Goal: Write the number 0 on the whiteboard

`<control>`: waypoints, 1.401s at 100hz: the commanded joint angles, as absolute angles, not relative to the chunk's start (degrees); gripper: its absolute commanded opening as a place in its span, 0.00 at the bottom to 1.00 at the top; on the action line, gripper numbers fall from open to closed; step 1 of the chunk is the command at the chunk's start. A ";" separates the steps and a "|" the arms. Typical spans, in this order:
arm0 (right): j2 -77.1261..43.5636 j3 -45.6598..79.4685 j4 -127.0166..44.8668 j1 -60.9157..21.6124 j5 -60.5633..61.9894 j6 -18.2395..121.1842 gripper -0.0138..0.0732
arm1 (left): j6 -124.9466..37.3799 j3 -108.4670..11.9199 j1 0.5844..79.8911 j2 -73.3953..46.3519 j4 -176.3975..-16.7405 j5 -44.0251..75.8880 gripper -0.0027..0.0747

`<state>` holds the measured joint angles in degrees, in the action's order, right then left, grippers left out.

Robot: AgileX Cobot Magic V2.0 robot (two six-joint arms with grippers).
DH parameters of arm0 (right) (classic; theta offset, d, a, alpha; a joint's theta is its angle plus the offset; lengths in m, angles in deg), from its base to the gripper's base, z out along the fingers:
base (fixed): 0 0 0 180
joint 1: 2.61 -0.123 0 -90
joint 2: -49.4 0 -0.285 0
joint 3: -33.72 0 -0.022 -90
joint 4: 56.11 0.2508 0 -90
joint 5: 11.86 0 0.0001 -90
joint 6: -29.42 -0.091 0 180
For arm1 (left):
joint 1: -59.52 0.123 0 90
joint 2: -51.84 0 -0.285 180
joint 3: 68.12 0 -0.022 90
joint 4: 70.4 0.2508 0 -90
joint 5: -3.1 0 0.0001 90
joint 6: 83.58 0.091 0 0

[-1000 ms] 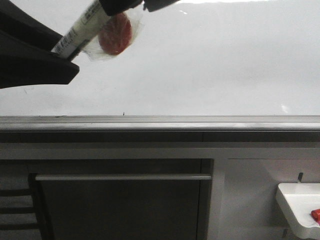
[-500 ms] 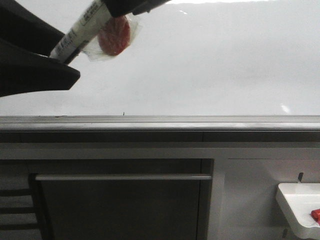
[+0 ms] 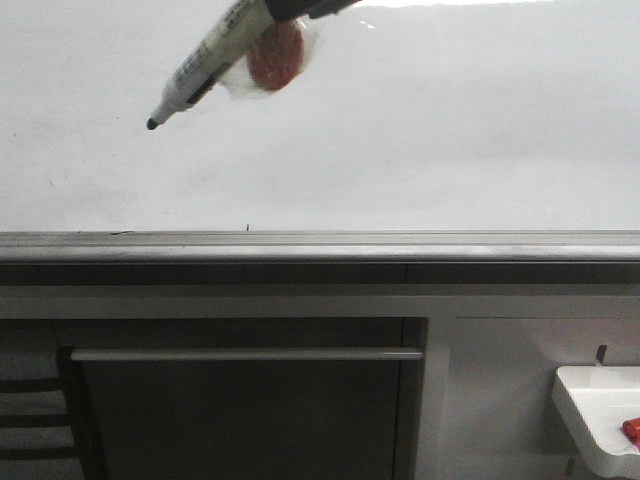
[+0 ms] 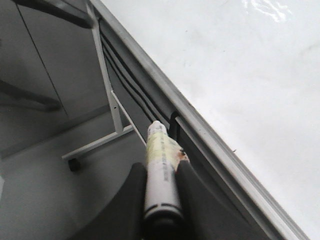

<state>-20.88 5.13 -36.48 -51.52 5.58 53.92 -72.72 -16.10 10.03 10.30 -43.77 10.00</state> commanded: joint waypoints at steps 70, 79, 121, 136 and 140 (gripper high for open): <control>-29.19 7.02 -36.26 -49.40 -11.86 54.47 0.08 | -91.73 -14.07 45.53 15.16 -54.43 -0.49 0.01; -30.62 7.02 -36.26 -49.40 -16.06 54.47 0.08 | -91.73 -13.01 46.73 15.16 -55.66 -1.89 0.01; -36.32 14.79 -36.26 -48.45 -6.01 54.47 0.08 | -91.73 -12.74 46.70 15.16 -55.66 -3.12 0.01; -38.59 18.12 -36.26 -45.75 -2.84 54.47 0.08 | -91.73 -12.74 46.70 15.16 -55.66 -3.26 0.01; -38.81 18.57 -36.40 -45.30 -2.84 54.47 0.08 | -91.73 -12.74 46.70 15.16 -55.66 -3.26 0.01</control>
<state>-39.87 15.41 -36.35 -46.61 -0.38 54.07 -90.96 -11.08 46.58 15.78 -55.01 1.19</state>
